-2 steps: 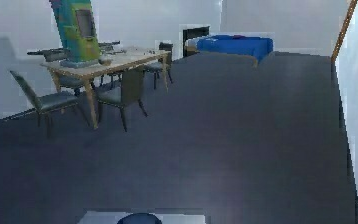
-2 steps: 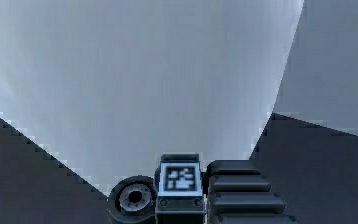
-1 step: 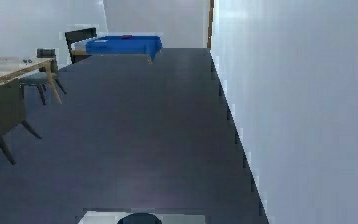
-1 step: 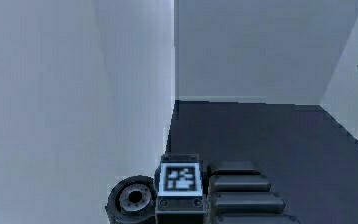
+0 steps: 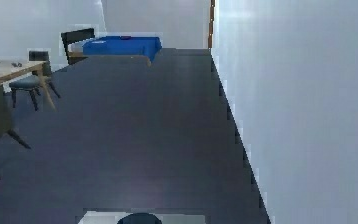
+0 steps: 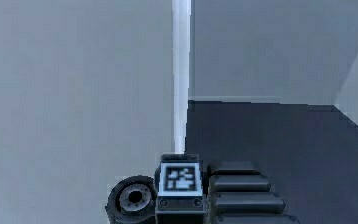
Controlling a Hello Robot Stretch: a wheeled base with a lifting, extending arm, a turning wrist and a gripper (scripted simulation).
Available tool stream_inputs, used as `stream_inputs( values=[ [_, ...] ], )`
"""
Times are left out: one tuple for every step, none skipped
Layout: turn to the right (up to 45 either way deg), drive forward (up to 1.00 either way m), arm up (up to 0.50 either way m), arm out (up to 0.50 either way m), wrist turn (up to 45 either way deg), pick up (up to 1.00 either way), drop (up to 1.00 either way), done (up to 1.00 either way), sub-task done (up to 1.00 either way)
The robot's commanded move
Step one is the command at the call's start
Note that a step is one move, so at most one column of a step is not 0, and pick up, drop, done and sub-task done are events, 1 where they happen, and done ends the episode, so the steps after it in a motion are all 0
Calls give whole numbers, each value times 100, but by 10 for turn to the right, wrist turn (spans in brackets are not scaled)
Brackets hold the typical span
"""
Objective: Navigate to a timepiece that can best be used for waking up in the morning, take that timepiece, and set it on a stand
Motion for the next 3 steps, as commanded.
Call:
stream_inputs(
  values=[
    [30, 0, 0, 0, 0, 0, 0, 0, 0],
    [0, 100, 0, 0, 0, 0, 0, 0, 0],
    [0, 100, 0, 0, 0, 0, 0, 0, 0]
  ],
)
